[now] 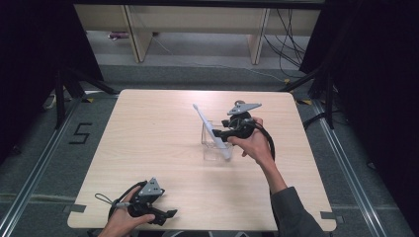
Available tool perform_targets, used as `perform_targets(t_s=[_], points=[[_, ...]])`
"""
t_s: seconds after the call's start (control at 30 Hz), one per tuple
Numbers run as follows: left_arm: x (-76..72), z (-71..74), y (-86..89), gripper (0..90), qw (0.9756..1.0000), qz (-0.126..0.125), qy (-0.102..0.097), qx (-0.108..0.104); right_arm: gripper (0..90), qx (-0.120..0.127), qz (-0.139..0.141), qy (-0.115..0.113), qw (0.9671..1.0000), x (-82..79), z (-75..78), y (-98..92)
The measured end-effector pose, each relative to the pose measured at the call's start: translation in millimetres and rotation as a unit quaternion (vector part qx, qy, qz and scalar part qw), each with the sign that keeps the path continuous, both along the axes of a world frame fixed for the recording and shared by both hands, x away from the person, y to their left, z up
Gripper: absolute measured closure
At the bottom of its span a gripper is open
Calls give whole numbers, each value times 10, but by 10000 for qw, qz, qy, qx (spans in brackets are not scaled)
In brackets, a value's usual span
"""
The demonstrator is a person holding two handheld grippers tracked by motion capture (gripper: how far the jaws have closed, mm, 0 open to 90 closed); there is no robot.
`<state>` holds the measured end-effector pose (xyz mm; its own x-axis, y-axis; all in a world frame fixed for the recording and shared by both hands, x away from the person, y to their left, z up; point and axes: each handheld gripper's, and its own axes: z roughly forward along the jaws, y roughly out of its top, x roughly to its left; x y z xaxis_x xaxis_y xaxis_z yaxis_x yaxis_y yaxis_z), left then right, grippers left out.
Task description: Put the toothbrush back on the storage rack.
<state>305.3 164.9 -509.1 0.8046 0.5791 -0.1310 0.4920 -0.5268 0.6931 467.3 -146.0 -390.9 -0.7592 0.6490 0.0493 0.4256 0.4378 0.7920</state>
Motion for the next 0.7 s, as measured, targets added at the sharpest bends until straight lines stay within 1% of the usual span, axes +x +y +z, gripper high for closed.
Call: perform_targets(t_s=[0.03,0.07,0.1,0.13,0.17,0.2,0.23,0.37,0.4,0.47,0.5,0.53,0.6,0.63,0.67,0.7], points=[[0,0,1,149,10000,0,-1,-1,444,19,34,20,10000,1,-5,-7],[5,4,10,149,10000,-43,-12,65,439,52,-15,17,10000,-18,-4,-23],[5,4,10,149,10000,-43,-12,65,439,52,-15,17,10000,-18,-4,-23],[5,4,8,149,10000,-39,-11,61,430,18,-8,-88,10000,-26,2,-45],[5,4,8,149,10000,-39,-11,61,430,18,-8,-88,10000,-26,2,-45],[4,3,7,149,10000,-31,-9,50,429,63,31,-184,9998,-17,-5,-51],[5,4,9,149,10000,-37,-13,62,423,14,-3,-151,9999,-41,18,-76],[6,3,9,149,10000,-36,-13,64,411,52,-5,-98,9999,-70,27,-94],[6,4,9,149,10000,-45,-14,71,403,11,-8,-173,9998,-83,35,-118],[6,3,9,149,10000,-35,-12,62,398,37,-2,-191,9998,-97,30,-133],[6,3,9,149,10000,-35,-12,62,398,37,-2,-191,9998,-97,30,-133],[6,3,9,149,10000,-37,-12,71,393,106,-95,-109,9998,-125,27,-141],[6,3,8,149,10000,-34,-12,67,384,146,-49,-152,9998,-135,26,-155],[8,3,9,149,10000,-48,-17,77,380,119,-90,-201,9997,-145,31,-166],[9,2,9,149,10000,-46,-18,75,375,162,-13,-206,9997,-138,23,-169],[9,2,9,149,10000,-46,-18,75,375,162,-13,-206,9997,-138,23,-169]])
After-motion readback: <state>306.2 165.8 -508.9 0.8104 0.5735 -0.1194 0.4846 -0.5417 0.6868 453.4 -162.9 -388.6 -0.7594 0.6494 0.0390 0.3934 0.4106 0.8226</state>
